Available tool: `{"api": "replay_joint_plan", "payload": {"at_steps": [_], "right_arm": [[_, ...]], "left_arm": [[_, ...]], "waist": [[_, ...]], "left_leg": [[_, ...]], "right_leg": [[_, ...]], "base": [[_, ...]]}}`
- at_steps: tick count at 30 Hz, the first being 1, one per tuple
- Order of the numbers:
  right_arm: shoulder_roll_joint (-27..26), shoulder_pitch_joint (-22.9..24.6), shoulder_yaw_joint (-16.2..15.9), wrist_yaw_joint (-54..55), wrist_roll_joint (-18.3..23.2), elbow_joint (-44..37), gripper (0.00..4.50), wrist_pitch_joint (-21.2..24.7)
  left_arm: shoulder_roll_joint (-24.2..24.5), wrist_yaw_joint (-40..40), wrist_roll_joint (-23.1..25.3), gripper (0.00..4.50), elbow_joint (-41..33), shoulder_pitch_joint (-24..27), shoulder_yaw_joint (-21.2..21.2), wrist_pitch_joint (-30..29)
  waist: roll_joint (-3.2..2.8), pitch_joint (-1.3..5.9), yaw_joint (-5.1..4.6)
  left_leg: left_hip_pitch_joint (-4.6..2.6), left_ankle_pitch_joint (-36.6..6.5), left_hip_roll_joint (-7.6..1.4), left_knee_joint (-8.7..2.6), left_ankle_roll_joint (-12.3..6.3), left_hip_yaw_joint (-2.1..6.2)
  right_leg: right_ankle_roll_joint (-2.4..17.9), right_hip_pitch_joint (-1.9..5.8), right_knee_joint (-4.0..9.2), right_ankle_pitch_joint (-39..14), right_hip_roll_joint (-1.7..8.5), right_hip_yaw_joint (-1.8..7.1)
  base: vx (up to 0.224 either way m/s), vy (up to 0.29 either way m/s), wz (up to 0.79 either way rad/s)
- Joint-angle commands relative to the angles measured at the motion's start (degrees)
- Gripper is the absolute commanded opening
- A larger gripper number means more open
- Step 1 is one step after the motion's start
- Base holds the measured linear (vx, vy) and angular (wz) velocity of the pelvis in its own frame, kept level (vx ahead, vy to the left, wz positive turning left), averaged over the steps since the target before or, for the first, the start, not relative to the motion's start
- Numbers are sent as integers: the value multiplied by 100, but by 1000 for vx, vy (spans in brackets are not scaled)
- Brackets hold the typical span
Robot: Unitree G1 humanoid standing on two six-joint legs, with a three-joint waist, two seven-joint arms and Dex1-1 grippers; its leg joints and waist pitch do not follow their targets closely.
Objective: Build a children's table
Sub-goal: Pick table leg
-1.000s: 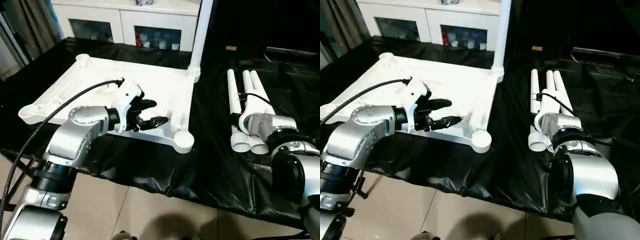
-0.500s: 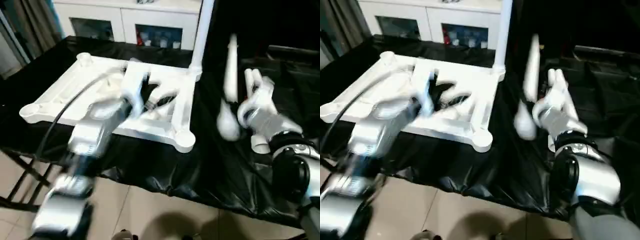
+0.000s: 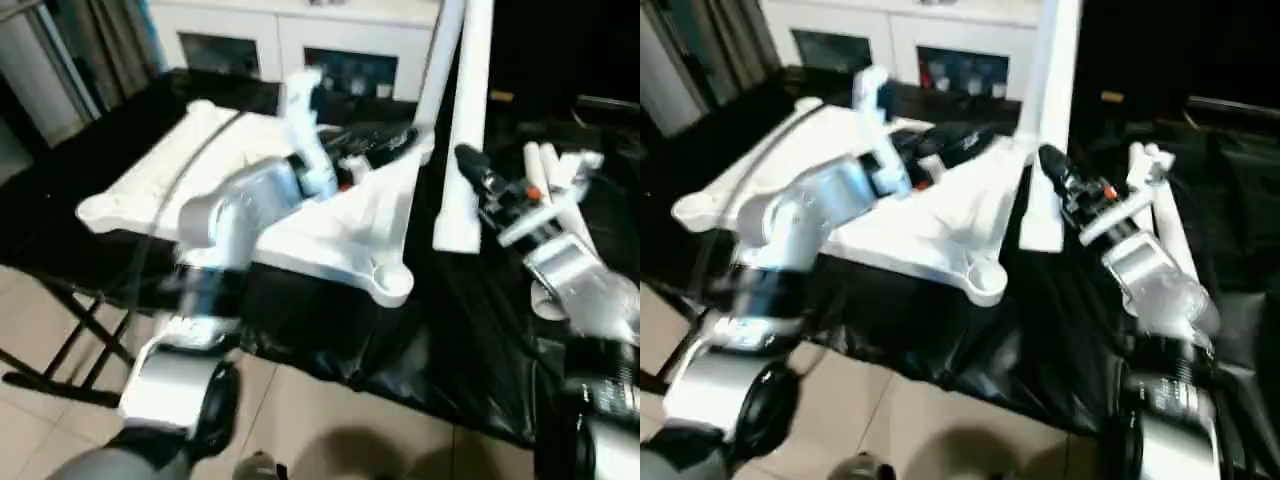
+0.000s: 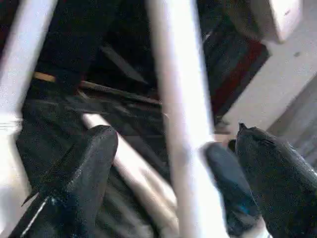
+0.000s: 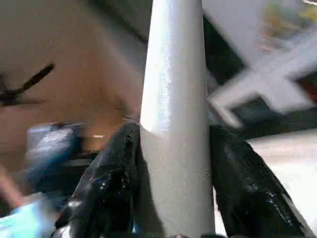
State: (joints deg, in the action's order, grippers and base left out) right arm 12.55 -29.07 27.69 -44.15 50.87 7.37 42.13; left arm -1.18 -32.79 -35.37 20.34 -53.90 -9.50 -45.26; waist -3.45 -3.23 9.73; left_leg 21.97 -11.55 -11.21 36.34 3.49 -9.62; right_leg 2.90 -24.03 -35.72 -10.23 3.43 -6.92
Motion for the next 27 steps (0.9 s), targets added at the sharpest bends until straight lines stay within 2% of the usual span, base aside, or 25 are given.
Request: {"api": "replay_joint_plan", "payload": {"at_steps": [1,3,4,5,9,11,13,14,16,18,21,24,25,27], "right_arm": [[-10,140,-158,-88,339,-471,180,278],[3,216,-232,-97,361,-574,180,350],[3,252,-285,-110,349,-628,180,362],[11,279,-362,-134,322,-671,180,385],[11,352,-513,-26,272,-796,180,492],[109,434,-805,20,52,-836,180,493],[138,460,-902,11,-13,-870,180,482],[184,484,-1060,0,-122,-904,180,465],[201,477,-1178,15,-226,-914,180,432],[216,456,-1278,55,-340,-908,180,397],[241,399,-1474,173,-524,-895,180,286],[246,366,-1580,233,-615,-896,180,248],[211,326,-1595,320,-655,-870,180,225],[189,304,-1598,358,-683,-851,180,203]], "left_arm": [[-70,95,-254,429,5,-110,-142,-264],[-114,89,-321,429,-17,-130,-165,-340],[-140,80,-365,429,-37,-135,-175,-387],[-162,84,-363,429,-65,-123,-154,-402],[-233,111,-516,429,-185,-115,-201,-443],[-260,26,-787,429,-370,-81,-308,-549],[-235,-3,-770,393,-411,-66,-271,-544],[-245,150,-673,393,-382,-73,-278,-459],[-236,240,-615,387,-315,-92,-296,-429],[-237,341,-541,357,-214,-118,-334,-348],[-243,606,-500,350,-36,-146,-458,-148],[-265,703,-495,312,-51,-128,-494,-90],[-285,792,-465,309,-60,-121,-519,-32],[-304,858,-452,305,-59,-119,-545,8]], "waist": [[93,449,-7],[100,453,-10],[102,458,-21],[98,480,-30],[105,496,-48],[116,504,-36],[113,494,-35],[127,494,-31],[116,493,-24],[119,480,-29],[151,478,-41],[148,483,-37],[166,486,-43],[151,490,-40]], "left_leg": [[-33,-309,-116,-365,-534,53],[-32,-308,-109,-366,-518,49],[-47,-299,-113,-385,-490,56],[-47,-231,-123,-391,-483,65],[-40,-144,-143,-402,-533,77],[-24,-73,-146,-395,-531,76],[-10,-52,-133,-393,-549,69],[-13,-67,-125,-395,-565,66],[-19,-60,-129,-396,-553,67],[-28,-124,-133,-407,-529,65],[-22,-176,-115,-413,-468,65],[-23,-149,-131,-414,-471,69],[-23,-122,-140,-417,-485,72],[-21,-87,-143,-415,-495,74]], "right_leg": [[414,435,615,-1928,475,283],[341,437,638,-2016,469,281],[232,428,667,-2147,471,273],[204,431,664,-2071,468,265],[284,425,636,-1673,470,285],[383,436,602,-1514,489,290],[370,434,607,-1453,474,296],[324,439,612,-1503,479,296],[260,434,624,-1553,475,297],[208,423,644,-1666,475,292],[84,431,655,-1803,472,287],[84,426,645,-1747,480,294],[119,423,636,-1660,478,295],[150,425,623,-1591,485,300]], "base": [[0,0,0],[0,0,0],[0,0,0],[0,0,0],[0,0,0],[0,0,0],[0,0,0],[0,0,0],[0,0,0],[0,0,0],[0,0,0],[0,0,0],[0,0,0],[0,0,0]]}}
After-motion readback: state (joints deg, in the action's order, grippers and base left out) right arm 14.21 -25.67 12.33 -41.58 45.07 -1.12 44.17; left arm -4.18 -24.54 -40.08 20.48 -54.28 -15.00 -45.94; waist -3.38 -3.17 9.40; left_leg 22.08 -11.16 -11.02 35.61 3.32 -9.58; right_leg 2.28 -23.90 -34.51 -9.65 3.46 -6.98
